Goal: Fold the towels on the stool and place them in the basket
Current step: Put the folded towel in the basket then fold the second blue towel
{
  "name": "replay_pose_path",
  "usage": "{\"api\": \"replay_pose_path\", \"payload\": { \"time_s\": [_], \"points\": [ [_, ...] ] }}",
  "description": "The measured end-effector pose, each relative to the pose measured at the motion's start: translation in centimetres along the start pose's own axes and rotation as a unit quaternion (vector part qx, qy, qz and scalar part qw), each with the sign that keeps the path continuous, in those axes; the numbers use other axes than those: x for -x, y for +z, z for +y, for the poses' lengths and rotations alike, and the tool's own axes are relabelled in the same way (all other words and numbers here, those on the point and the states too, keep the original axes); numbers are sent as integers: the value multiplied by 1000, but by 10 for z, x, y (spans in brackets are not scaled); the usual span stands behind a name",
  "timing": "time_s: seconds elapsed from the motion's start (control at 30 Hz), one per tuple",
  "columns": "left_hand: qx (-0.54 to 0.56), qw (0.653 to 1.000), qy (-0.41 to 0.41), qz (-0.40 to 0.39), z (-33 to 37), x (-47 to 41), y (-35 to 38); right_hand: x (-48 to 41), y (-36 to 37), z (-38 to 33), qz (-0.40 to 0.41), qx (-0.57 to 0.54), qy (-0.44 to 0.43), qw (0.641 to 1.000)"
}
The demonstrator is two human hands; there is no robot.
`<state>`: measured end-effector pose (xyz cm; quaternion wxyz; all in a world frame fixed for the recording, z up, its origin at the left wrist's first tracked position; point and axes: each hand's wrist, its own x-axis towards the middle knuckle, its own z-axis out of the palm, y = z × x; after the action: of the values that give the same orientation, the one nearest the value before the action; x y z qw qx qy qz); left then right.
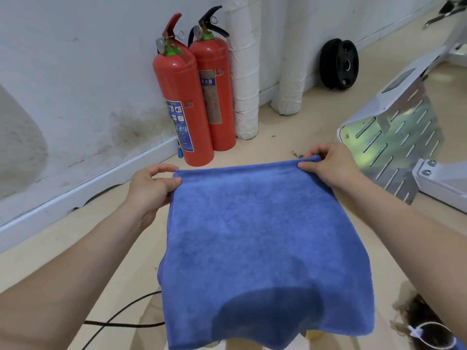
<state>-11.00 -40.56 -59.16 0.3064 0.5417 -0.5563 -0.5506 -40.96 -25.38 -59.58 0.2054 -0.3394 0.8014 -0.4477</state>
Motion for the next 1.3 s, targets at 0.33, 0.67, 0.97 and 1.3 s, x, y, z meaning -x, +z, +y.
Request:
{"api": "replay_pose_path", "payload": {
  "time_s": [0.33,0.67,0.97,1.3],
  "points": [
    [-77,988,-56,-123,15,44,-10,22,-28,-3,-186,25,201,961],
    [-206,960,14,-188,11,104,-25,109,-68,2,-250,-5,215,944],
    [-220,943,-1,-249,4,138,-34,184,-61,38,-253,-198,237,917],
    [-136,981,-24,-140,-21,172,-30,210,-49,39,-183,-174,216,943]
  ]
}}
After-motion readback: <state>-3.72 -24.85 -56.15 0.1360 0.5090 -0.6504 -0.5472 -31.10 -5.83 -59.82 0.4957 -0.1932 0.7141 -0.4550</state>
